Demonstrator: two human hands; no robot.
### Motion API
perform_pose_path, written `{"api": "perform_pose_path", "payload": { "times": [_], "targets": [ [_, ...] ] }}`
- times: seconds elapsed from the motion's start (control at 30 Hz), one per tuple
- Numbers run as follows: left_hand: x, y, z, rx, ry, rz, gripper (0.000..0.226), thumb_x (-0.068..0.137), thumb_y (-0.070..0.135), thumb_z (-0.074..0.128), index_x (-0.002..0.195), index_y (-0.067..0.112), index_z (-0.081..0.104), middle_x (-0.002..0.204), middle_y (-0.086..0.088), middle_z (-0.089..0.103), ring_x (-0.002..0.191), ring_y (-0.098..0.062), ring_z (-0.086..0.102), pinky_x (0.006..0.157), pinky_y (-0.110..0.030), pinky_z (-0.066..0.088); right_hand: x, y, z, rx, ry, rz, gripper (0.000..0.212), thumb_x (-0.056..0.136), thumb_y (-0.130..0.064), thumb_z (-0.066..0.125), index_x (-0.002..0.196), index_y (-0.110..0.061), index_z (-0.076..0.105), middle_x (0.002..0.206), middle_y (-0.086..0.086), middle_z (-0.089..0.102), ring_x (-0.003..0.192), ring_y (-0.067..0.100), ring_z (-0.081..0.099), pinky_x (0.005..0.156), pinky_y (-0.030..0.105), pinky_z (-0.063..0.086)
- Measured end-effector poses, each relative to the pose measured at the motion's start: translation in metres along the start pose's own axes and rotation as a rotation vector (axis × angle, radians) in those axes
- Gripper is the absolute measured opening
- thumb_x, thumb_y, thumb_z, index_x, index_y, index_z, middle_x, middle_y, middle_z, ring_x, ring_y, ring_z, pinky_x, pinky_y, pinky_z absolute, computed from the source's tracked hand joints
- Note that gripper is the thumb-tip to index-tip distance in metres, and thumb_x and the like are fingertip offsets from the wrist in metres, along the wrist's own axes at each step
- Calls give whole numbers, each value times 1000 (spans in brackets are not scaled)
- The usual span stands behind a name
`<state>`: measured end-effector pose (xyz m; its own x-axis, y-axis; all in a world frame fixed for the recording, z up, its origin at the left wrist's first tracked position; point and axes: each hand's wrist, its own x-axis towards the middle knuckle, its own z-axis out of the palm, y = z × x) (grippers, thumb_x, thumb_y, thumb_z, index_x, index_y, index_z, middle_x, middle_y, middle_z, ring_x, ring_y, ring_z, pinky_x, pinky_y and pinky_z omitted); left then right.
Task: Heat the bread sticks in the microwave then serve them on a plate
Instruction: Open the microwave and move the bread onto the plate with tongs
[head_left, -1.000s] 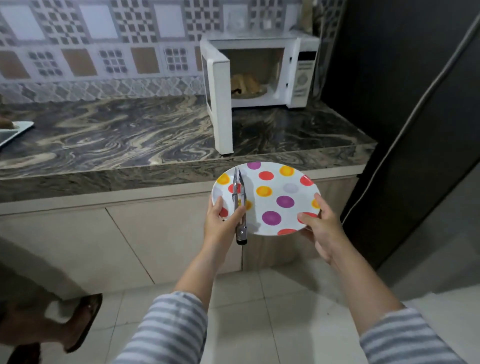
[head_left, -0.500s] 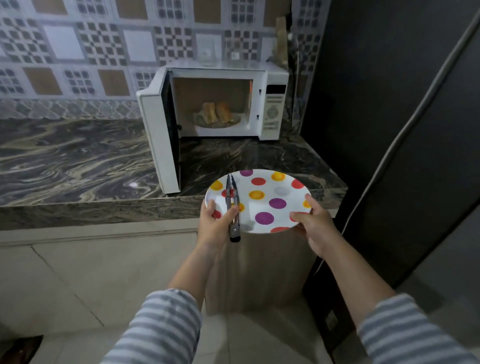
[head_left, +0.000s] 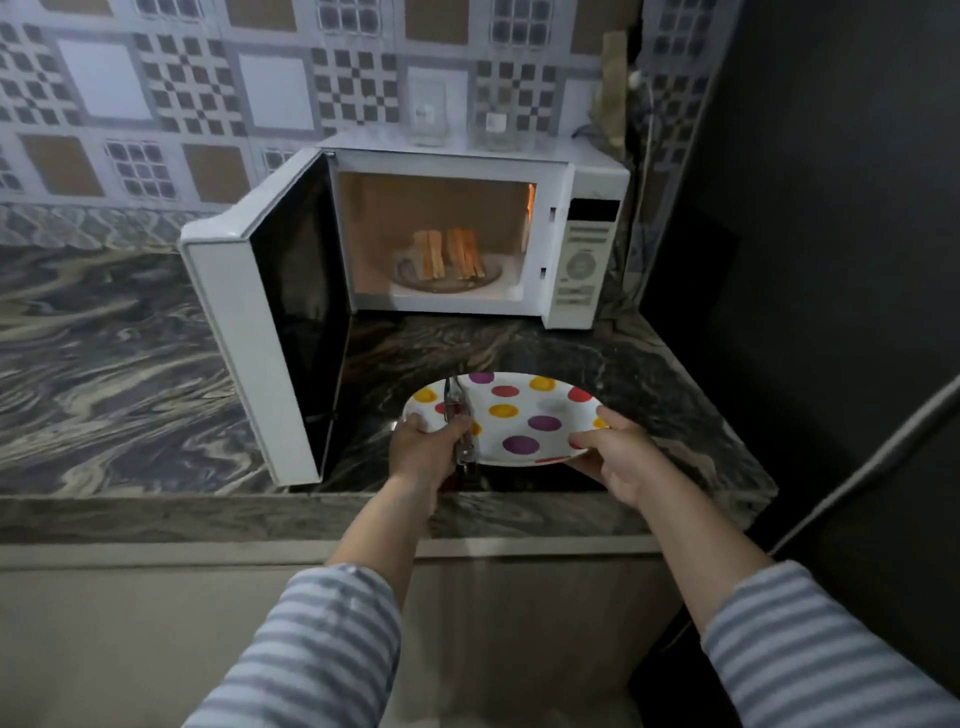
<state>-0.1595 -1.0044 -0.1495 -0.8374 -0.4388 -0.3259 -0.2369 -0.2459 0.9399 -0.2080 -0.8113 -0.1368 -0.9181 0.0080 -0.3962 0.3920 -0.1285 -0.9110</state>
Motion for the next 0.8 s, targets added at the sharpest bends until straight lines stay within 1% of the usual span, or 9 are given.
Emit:
{"api": "perform_pose_path", "payload": {
  "times": [0.07, 0.17, 0.27, 0.33, 0.4, 0.47, 0.57, 0.73, 0.8],
  "targets": [
    [20, 8, 6, 0, 4, -20, 65, 85, 19, 71, 140, 2, 40, 133, -18, 56, 106, -25, 63, 62, -20, 52, 23, -8, 9, -36, 0, 13, 69, 87, 11, 57, 146, -18, 36, 129, 16, 54, 99, 28, 61, 55, 30, 54],
    [46, 20, 14, 2, 3, -32, 63, 86, 15, 70, 140, 4, 40, 129, -11, 58, 101, -22, 62, 54, -19, 51, 54, -20, 21, -101, 11, 22, 73, 86, 10, 58, 147, -21, 33, 130, 15, 51, 95, 27, 60, 56, 31, 54],
    [66, 24, 19, 39, 26, -42, 73, 84, 14, 72, 145, 5, 33, 122, -5, 56, 103, -25, 62, 74, -32, 54, 78, -32, 27, -197, 42, 30, 76, 86, 11, 59, 148, -24, 33, 131, 13, 50, 94, 26, 60, 56, 31, 54],
    [77, 25, 21, 98, 56, -47, 82, 81, 17, 75, 147, 6, 29, 133, -10, 54, 109, -28, 61, 86, -38, 55, 91, -39, 28, -248, 35, 53, 78, 84, 11, 60, 147, -26, 33, 134, 13, 49, 100, 28, 59, 56, 32, 54],
    [86, 29, 22, 145, 84, -30, 83, 80, 20, 77, 146, 4, 31, 135, -14, 53, 106, -28, 61, 81, -37, 55, 103, -45, 26, -309, 3, 67, 81, 83, 11, 62, 148, -26, 32, 135, 13, 49, 106, 30, 59, 61, 35, 57],
    [91, 31, 26, 226, 114, 11, 76, 81, 21, 76, 142, 0, 38, 132, -16, 54, 99, -25, 59, 74, -28, 50, 111, -50, 25, -390, -36, 69, 82, 83, 10, 64, 148, -25, 30, 135, 13, 48, 110, 32, 58, 69, 39, 59],
    [90, 32, 33, 333, 155, 53, 62, 81, 20, 76, 130, -7, 49, 119, -15, 58, 94, -22, 54, 65, -21, 43, 117, -54, 25, -605, -84, 50, 78, 85, 3, 65, 149, -24, 29, 130, 10, 48, 108, 30, 58, 78, 42, 58],
    [89, 29, 43, 463, 230, 93, 67, 73, 32, 82, 123, -4, 56, 126, -17, 59, 113, -29, 57, 83, -30, 45, 129, -61, 28, -968, -147, 38, 67, 91, -17, 63, 147, -24, 29, 105, 10, 54, 70, 23, 58, 54, 33, 54],
    [89, 29, 45, 519, 243, 77, 73, 71, 38, 82, 127, 1, 55, 130, -15, 57, 116, -29, 56, 88, -33, 46, 131, -65, 28, -1114, -180, 57, 62, 91, -29, 61, 144, -27, 30, 101, 12, 57, 65, 22, 57, 46, 29, 51]
  ]
}}
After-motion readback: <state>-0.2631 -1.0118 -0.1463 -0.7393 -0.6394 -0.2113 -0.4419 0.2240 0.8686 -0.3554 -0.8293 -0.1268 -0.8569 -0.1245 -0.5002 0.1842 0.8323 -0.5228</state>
